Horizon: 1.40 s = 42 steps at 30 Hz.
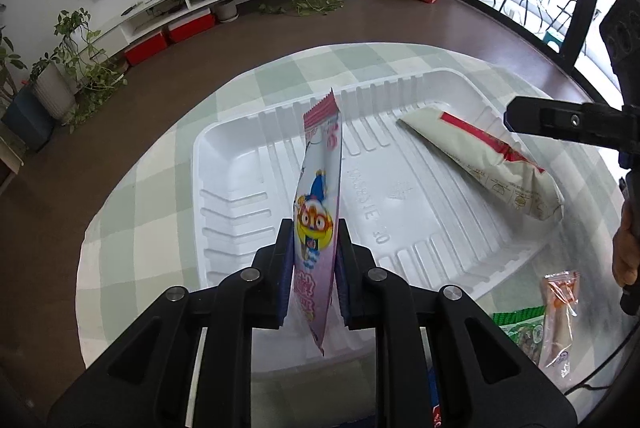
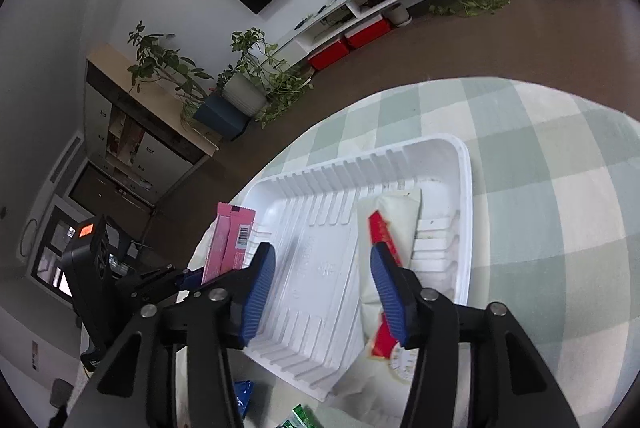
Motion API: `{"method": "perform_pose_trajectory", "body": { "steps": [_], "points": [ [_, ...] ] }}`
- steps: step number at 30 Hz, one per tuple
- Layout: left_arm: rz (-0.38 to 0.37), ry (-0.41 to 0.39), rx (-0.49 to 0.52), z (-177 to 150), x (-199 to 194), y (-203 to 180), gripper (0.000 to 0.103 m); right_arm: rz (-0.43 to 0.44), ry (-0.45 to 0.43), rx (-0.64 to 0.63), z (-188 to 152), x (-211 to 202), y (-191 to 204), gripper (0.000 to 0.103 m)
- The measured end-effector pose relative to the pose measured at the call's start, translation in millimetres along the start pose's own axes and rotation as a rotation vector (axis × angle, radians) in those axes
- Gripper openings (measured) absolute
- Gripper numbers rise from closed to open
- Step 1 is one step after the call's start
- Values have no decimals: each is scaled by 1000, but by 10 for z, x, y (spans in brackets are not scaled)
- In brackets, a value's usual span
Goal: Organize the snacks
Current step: 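Release both packets into the white tray by opening both tools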
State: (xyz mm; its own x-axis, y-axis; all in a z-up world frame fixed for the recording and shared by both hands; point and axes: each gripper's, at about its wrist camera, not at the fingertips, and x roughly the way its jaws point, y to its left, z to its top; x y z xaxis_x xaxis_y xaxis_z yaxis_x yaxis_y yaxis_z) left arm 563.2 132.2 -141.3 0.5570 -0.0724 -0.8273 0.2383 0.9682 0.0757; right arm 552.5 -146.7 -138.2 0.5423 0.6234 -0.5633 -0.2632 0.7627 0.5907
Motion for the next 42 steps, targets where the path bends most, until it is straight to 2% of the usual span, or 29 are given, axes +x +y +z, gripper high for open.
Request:
{"method": "perform_pose_trajectory", "body": {
  "steps": [13, 23, 27, 33, 38, 42],
  "points": [
    [-10, -49, -72, 41, -242, 81, 17, 25, -23, -108, -313, -394, 340, 62],
    [-33, -126, -121, -20, -752, 48, 17, 45, -26, -164, -653, -655, 534, 65],
    [-57, -144, -135, -241, -1035, 1, 17, 54, -21, -177, -847, -808, 600, 66],
    [-92, -149, -172, -766, -1496, -39, 17, 70, -5, -213, -1198, -1063, 751, 70],
    [-90, -141, -175, -1329, -1858, -119, 17, 67, 23, -283, -1600, -1229, 966, 72],
    [-98, -106, -173, -1812, -2051, -207, 17, 59, 57, -356, -2025, -1314, 1153, 76]
  ]
}}
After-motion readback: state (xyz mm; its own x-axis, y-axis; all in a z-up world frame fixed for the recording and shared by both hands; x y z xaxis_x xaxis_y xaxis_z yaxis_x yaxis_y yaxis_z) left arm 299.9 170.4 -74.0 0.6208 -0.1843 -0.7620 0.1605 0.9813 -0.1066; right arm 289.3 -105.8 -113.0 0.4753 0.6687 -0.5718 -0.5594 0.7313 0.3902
